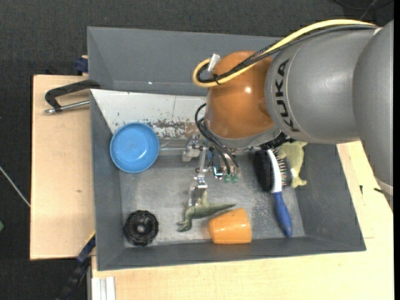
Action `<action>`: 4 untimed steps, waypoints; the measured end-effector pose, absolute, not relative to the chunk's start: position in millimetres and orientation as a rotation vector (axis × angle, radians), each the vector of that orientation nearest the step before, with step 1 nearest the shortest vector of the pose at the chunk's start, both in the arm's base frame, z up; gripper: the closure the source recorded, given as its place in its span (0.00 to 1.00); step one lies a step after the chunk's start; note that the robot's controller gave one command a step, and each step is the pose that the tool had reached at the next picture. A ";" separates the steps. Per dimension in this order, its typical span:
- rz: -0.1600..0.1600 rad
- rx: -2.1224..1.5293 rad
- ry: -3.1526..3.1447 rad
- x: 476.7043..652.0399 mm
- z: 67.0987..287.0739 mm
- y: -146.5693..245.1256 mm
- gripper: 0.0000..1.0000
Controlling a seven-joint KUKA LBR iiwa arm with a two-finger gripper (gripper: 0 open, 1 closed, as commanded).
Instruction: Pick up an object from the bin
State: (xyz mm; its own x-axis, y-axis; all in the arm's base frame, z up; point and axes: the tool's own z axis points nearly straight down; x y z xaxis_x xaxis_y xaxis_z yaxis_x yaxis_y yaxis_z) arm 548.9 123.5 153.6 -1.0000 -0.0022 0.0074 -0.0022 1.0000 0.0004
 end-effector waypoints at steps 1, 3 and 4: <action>-0.001 -0.043 -3.159 543.3 89.7 207.0 0.00; 0.001 0.538 -3.110 506.2 75.0 228.0 1.00; -0.006 0.530 -3.111 514.1 204.7 213.5 1.00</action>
Offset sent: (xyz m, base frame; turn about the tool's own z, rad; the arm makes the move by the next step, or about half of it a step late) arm -0.0120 0.0819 -0.0708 0.0345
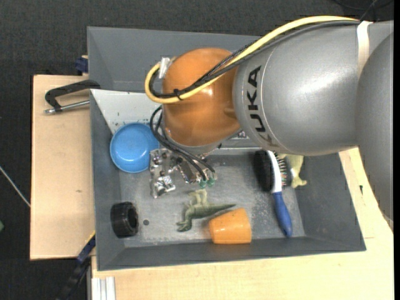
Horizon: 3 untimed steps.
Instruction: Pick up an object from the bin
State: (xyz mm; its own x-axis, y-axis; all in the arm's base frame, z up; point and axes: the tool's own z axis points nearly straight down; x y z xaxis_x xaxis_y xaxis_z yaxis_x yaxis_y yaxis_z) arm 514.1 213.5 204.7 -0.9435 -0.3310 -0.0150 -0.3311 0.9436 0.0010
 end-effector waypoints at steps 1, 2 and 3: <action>0.003 -0.528 3.092 512.0 199.7 213.3 0.00; 0.001 -0.875 3.022 495.5 74.2 200.8 0.00; -0.004 -1.300 2.852 533.2 115.9 115.6 0.00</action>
Offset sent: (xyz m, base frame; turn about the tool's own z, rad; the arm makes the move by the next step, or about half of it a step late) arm 0.0000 0.0000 0.0000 0.0000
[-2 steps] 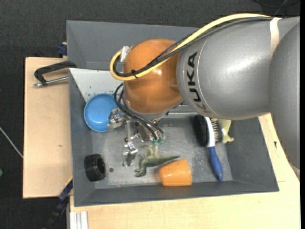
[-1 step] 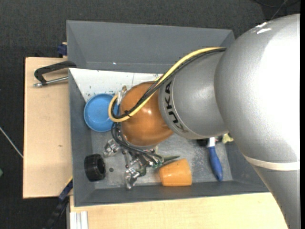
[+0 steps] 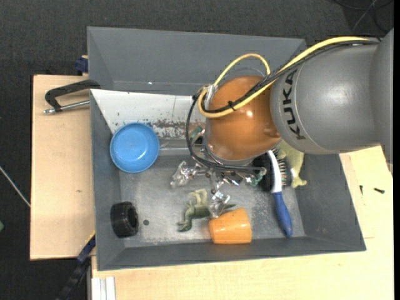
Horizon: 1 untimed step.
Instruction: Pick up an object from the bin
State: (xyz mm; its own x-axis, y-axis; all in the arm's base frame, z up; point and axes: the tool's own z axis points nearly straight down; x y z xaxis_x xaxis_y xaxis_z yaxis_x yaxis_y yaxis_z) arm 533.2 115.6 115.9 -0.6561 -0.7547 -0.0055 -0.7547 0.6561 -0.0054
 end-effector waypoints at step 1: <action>-0.002 -1.268 2.864 543.7 75.1 44.6 0.00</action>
Offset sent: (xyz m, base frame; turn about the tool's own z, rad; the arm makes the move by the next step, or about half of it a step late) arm 0.0074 -0.0697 -0.0423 0.0150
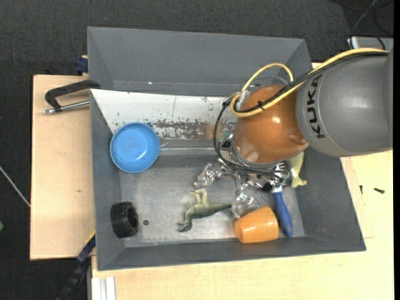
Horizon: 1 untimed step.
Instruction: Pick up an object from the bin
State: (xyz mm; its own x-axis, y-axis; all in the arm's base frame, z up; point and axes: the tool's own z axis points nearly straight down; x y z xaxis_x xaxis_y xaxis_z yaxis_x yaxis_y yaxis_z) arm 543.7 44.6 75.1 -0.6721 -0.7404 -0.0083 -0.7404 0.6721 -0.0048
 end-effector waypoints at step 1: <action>0.001 -1.274 2.860 543.3 76.1 48.0 1.00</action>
Offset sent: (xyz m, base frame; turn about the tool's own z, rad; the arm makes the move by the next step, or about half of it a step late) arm 0.0000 0.0000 0.0000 0.0000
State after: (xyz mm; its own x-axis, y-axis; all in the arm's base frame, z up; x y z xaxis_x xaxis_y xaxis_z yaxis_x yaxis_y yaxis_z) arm 543.3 48.0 76.1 -0.6689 -0.7433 -0.0096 -0.7433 0.6689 -0.0037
